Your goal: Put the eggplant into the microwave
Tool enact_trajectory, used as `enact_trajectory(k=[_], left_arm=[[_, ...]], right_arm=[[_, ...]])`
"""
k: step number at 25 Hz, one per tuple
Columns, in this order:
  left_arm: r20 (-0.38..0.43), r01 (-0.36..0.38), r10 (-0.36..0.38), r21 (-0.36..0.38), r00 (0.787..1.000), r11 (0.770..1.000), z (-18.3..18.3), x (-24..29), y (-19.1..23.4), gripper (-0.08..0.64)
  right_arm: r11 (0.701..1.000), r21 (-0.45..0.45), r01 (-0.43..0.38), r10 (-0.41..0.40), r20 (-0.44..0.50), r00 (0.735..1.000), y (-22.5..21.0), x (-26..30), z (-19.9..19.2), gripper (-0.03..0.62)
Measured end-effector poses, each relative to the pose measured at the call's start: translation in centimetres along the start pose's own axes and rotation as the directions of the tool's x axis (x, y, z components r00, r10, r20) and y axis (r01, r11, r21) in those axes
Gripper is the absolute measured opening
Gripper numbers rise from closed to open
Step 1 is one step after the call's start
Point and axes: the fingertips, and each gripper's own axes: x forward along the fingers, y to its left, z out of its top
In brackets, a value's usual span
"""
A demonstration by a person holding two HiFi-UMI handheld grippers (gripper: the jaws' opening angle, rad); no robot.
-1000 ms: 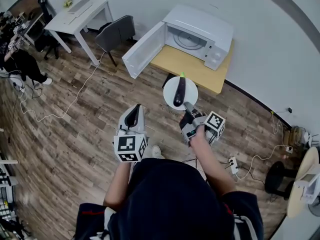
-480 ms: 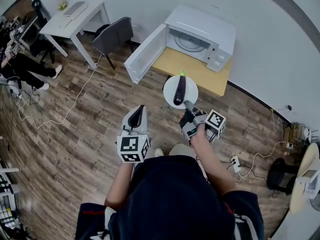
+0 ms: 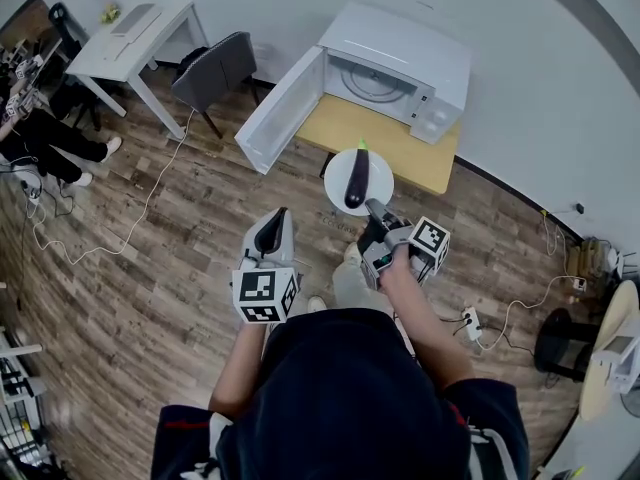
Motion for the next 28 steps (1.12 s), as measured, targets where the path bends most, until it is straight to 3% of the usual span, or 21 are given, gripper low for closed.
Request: enact_trajectory(k=[15,28], left_arm=[[-0.036,-0.009,0.008,-0.012,0.999,1.000,2.2,12.7,-1.3,0.014],[-0.094,-0.023,0.022,-0.003,0.995,1.000,2.9,22.2,-4.2,0.014]], right_arm=[[1.000,-0.016,0.021,-0.022,-0.069,0.997,1.8,7.9,9.5,0.023],[0.999,-0.008,0.051,-0.051,-0.176,0.983,0.8,13.3,15.9,0.023]])
